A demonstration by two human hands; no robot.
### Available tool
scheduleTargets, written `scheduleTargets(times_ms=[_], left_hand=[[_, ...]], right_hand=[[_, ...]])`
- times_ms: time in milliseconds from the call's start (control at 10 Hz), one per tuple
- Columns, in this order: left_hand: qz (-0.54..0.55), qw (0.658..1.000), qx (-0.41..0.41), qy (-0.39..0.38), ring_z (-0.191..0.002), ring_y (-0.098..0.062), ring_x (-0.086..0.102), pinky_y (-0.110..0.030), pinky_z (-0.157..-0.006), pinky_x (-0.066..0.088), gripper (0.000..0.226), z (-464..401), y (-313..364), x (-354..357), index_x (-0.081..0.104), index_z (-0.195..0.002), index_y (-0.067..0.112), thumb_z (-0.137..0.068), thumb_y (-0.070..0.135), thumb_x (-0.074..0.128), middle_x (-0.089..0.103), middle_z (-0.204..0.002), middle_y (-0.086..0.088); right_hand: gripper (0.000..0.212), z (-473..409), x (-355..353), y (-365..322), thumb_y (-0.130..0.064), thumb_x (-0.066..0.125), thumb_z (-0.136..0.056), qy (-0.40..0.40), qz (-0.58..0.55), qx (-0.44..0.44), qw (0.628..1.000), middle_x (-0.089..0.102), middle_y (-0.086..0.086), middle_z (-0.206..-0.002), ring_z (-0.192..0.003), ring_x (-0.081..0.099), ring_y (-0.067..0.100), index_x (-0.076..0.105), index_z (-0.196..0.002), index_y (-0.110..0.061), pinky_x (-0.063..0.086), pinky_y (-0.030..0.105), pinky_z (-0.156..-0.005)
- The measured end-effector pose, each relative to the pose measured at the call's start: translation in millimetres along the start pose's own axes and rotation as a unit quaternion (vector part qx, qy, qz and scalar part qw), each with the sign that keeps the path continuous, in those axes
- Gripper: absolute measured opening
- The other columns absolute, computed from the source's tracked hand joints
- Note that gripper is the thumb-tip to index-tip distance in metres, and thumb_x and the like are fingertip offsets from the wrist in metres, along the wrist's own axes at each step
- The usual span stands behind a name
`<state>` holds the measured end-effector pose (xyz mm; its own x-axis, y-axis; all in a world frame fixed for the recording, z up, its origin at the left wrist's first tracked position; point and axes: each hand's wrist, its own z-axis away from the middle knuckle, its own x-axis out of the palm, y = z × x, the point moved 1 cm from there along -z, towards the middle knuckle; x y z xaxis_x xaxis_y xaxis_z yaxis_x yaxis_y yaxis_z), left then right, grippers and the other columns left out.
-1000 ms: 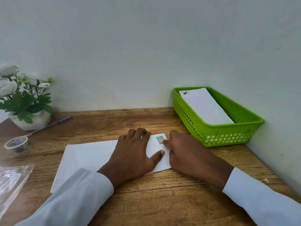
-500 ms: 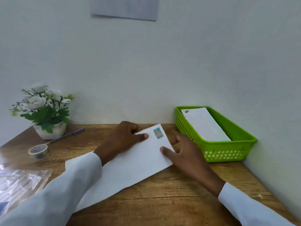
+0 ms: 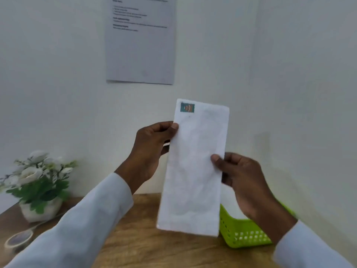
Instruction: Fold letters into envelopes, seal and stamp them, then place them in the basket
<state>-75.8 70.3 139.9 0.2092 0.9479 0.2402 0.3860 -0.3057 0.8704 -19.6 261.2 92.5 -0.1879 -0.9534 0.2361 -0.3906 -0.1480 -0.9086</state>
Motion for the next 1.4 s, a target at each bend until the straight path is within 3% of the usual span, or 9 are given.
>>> scheduleTargets(times_ms=[100, 300, 400, 600, 800, 900, 1000, 1200, 1400], left_hand=[[0.000, 0.999, 0.028, -0.020, -0.084, -0.017, 0.074, -0.026, -0.071, 0.059, 0.015, -22.0, 3.7, 25.8, 0.074, -0.100, 0.006, -0.088, 0.013, 0.070, 0.077, -0.094, -0.005], [-0.033, 0.999, 0.036, 0.012, -0.071, -0.013, 0.071, -0.023, -0.064, 0.056, 0.003, -66.5, -30.6, 72.7, 0.074, -0.082, 0.014, -0.083, 0.014, 0.077, 0.075, -0.077, 0.001], [-0.084, 0.996, 0.007, 0.035, -0.062, -0.012, 0.062, -0.021, -0.057, 0.050, 0.006, -80.5, -68.3, 81.3, 0.074, -0.078, 0.014, -0.084, 0.013, 0.076, 0.071, -0.071, -0.002], [-0.214, 0.969, -0.121, 0.029, -0.080, -0.023, 0.068, -0.037, -0.080, 0.053, 0.012, -79.7, -152.7, 72.5, 0.076, -0.068, 0.009, -0.075, 0.017, 0.080, 0.075, -0.074, -0.004], [-0.394, 0.898, -0.187, 0.053, -0.115, -0.030, 0.049, -0.044, -0.095, 0.046, 0.044, -70.7, -174.1, 73.9, 0.065, -0.094, 0.017, -0.063, 0.043, 0.083, 0.061, -0.099, -0.005], [-0.479, 0.861, -0.171, 0.032, -0.125, -0.027, 0.039, -0.041, -0.099, 0.039, 0.051, -66.8, -176.8, 78.0, 0.057, -0.112, 0.015, -0.074, 0.041, 0.079, 0.045, -0.096, 0.003], [-0.549, 0.824, -0.141, -0.005, -0.125, -0.025, 0.035, -0.039, -0.094, 0.035, 0.053, -66.0, -181.6, 82.8, 0.050, -0.117, 0.015, -0.078, 0.041, 0.075, 0.049, -0.119, 0.000], [-0.590, 0.799, -0.110, -0.024, -0.123, -0.026, 0.038, -0.040, -0.096, 0.034, 0.047, -62.9, -182.7, 88.8, 0.052, -0.114, 0.014, -0.079, 0.038, 0.073, 0.049, -0.115, -0.003], [-0.560, 0.828, 0.027, -0.004, -0.121, -0.024, 0.041, -0.042, -0.097, 0.039, 0.030, -59.1, -184.2, 82.5, 0.069, -0.092, 0.022, -0.079, 0.049, 0.072, 0.055, -0.115, 0.004]], right_hand=[[0.015, -40.3, -22.2, -22.1, -0.011, 0.077, -0.082, 0.055, 0.032, -0.047, 0.997, 0.077, 0.016, -0.095, -0.086, 0.072, 0.030, 0.075, -0.094, -0.002, 0.059, 0.043, -0.081], [0.002, -98.1, -65.7, -28.3, -0.013, 0.077, -0.084, 0.126, 0.093, -0.088, 0.984, 0.077, 0.004, -0.084, -0.076, 0.071, 0.021, 0.076, -0.084, -0.012, 0.057, 0.029, -0.072], [0.014, -116.7, -85.2, -2.9, -0.015, 0.074, -0.086, 0.166, 0.294, -0.098, 0.936, 0.073, 0.006, -0.070, -0.064, 0.066, 0.024, 0.076, -0.082, -0.002, 0.051, 0.029, -0.061], [0.012, -113.8, -105.8, 46.0, -0.020, 0.068, -0.085, 0.118, 0.630, -0.048, 0.766, 0.073, 0.009, -0.090, -0.092, 0.067, 0.030, 0.068, -0.081, -0.009, 0.046, 0.029, -0.070], [0.015, -104.9, -108.1, 59.8, -0.016, 0.065, -0.087, 0.067, 0.710, -0.014, 0.701, 0.068, 0.009, -0.110, -0.104, 0.064, 0.029, 0.062, -0.100, -0.011, 0.049, 0.030, -0.080], [0.010, -101.6, -105.8, 60.9, -0.014, 0.060, -0.090, 0.039, 0.747, 0.002, 0.664, 0.064, 0.009, -0.115, -0.107, 0.063, 0.030, 0.050, -0.093, -0.016, 0.045, 0.029, -0.076], [0.012, -100.1, -104.2, 63.7, -0.008, 0.051, -0.092, 0.018, 0.771, 0.018, 0.636, 0.062, 0.009, -0.120, -0.111, 0.061, 0.029, 0.054, -0.102, -0.015, 0.046, 0.030, -0.080], [0.028, -99.5, -100.7, 64.1, -0.004, 0.046, -0.095, -0.007, 0.798, 0.028, 0.602, 0.060, 0.009, -0.127, -0.118, 0.059, 0.028, 0.057, -0.120, -0.010, 0.048, 0.033, -0.089], [0.026, -95.8, -99.0, 62.3, -0.017, 0.056, -0.095, -0.043, 0.771, -0.009, 0.635, 0.060, 0.010, -0.126, -0.117, 0.058, 0.030, 0.058, -0.120, -0.012, 0.047, 0.033, -0.090]])
